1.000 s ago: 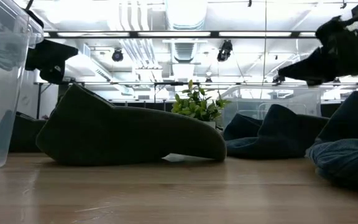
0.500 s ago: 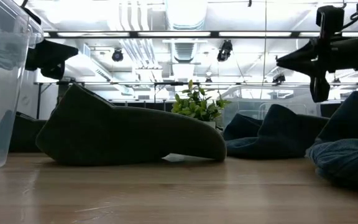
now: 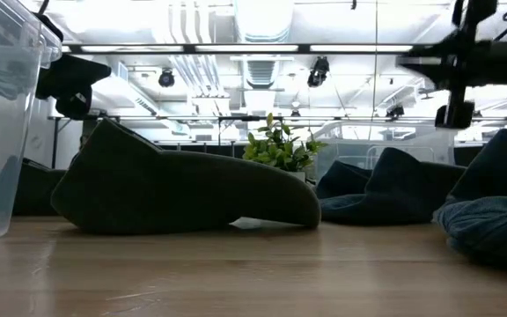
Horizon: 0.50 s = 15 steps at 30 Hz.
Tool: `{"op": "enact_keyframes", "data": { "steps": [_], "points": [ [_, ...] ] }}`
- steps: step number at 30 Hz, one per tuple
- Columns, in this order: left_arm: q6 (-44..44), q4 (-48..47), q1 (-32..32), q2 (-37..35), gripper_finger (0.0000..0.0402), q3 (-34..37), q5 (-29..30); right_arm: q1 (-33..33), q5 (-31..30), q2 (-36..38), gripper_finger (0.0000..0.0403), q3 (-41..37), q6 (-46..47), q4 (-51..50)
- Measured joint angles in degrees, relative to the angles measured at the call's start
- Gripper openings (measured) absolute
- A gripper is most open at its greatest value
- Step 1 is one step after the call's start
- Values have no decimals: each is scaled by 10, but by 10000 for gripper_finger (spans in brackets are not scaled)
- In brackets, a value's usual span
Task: Pick & Place hat
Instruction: Put the middle blue cap into the top transparent bin
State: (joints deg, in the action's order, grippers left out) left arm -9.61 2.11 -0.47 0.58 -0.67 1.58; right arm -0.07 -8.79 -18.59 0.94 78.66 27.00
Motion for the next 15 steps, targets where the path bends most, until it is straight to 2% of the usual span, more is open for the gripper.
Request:
{"op": "enact_keyframes", "data": {
  "steps": [4, 9, 12, 15],
  "points": [
    [0, 0, 0, 0, 0, 0, 0, 3, 54, -7, 29, 47, 24, -65],
    [-17, 3, 0, 0, 0, 0, 0, 3, 147, -47, 32, 153, 24, -288],
    [-27, 4, 0, 0, 0, 0, 0, 3, 162, -83, 51, 210, -1, -391],
    [-38, 5, 0, 0, 0, 0, 0, 3, 151, -124, 85, 253, -46, -441]
  ]
}}
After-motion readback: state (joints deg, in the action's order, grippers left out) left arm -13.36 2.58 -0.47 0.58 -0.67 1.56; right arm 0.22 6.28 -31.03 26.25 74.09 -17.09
